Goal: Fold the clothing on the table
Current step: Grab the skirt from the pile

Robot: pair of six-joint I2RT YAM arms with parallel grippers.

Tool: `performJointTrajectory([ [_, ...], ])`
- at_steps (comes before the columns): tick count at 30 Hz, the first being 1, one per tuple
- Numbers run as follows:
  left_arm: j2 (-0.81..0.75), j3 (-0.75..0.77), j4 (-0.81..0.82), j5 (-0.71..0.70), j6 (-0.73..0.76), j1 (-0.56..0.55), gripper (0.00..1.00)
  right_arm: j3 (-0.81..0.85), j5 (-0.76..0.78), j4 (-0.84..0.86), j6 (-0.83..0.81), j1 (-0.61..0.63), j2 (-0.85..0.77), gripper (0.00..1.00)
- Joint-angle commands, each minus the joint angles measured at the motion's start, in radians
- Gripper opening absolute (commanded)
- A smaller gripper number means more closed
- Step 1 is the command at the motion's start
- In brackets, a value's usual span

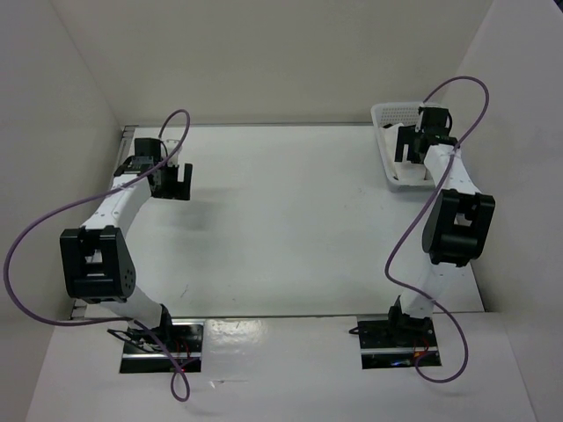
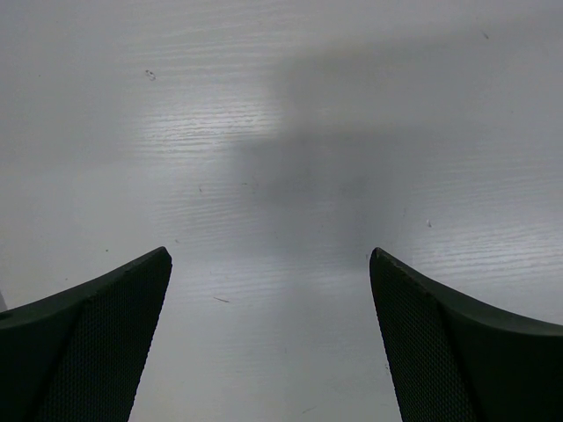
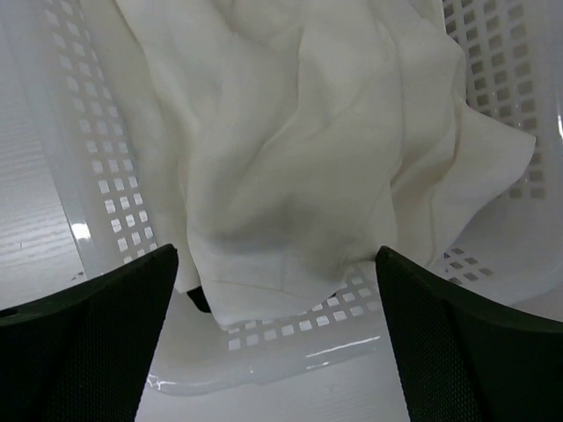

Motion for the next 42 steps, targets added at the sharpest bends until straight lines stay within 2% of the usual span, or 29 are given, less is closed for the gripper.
performJointTrajectory([
  [1,0.021,0.015,-0.007,0.018,0.023,-0.005,0.99,0.085,-0.022,-0.020,-0.006,-0.002,0.044,0.96],
  [10,0.059,0.034,-0.007,0.057,0.023,-0.005,0.99,0.045,0.007,-0.020,-0.046,0.007,0.093,0.86],
  [14,0.068,0.034,-0.007,0.057,0.023,-0.005,0.99,0.026,0.017,-0.011,-0.065,0.007,0.093,0.71],
  [15,0.068,0.034,-0.007,0.066,0.023,-0.005,0.99,0.026,0.017,-0.011,-0.066,0.007,0.093,0.60],
  [16,0.077,0.034,-0.007,0.066,0.023,-0.005,0.99,0.026,0.017,-0.011,-0.066,0.007,0.104,0.54],
  [17,0.078,0.034,-0.007,0.066,0.023,-0.005,0.99,0.026,0.017,-0.011,-0.066,0.007,0.104,0.40],
  [20,0.078,0.034,-0.007,0.077,0.023,-0.005,0.99,0.017,0.017,-0.011,-0.066,0.007,0.125,0.16],
  [21,0.078,0.034,-0.007,0.077,0.023,-0.005,0.99,0.017,0.017,-0.011,-0.066,0.007,0.125,0.02],
  [24,0.078,0.034,-0.007,0.077,0.023,-0.005,0.99,0.017,0.017,-0.011,-0.056,0.007,0.135,0.00],
  [29,0.068,0.034,-0.007,0.077,0.032,-0.014,0.99,0.091,-0.002,-0.058,-0.056,0.007,0.038,0.00],
  [34,0.068,0.034,-0.017,0.077,0.032,-0.025,0.99,0.288,-0.106,-0.136,-0.067,0.007,-0.052,0.00],
  [39,0.078,0.068,-0.038,0.077,0.032,-0.048,0.99,0.501,-0.219,-0.228,-0.067,0.019,-0.062,0.00],
  [42,0.078,0.095,-0.047,0.051,0.032,-0.077,0.99,0.574,-0.304,-0.290,-0.088,0.057,-0.075,0.00],
])
